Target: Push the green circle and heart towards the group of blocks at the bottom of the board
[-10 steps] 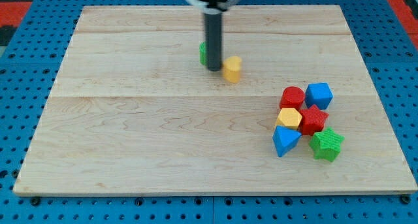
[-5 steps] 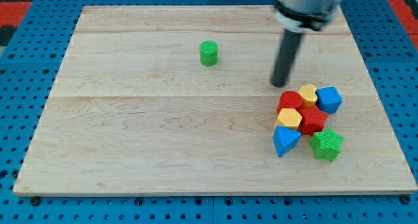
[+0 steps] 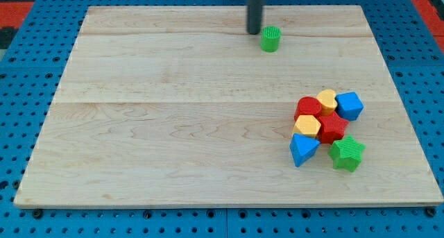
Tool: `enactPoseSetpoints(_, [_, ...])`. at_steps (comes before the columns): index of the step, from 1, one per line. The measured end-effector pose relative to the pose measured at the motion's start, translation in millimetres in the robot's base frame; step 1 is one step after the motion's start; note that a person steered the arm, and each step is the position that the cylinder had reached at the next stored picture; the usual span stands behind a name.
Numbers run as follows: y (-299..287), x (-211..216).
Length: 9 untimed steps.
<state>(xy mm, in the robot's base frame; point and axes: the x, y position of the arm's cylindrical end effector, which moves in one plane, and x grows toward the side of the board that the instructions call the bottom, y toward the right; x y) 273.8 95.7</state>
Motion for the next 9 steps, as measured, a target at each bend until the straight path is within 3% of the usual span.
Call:
enactPoseSetpoints(1, [37, 72])
enactPoseSetpoints(3, [19, 146])
enactPoseSetpoints(4, [5, 76])
enactPoseSetpoints(5, [53, 55])
enactPoseSetpoints(7, [48, 152])
enactPoseSetpoints(8, [48, 167])
enactPoseSetpoints(9, [86, 137])
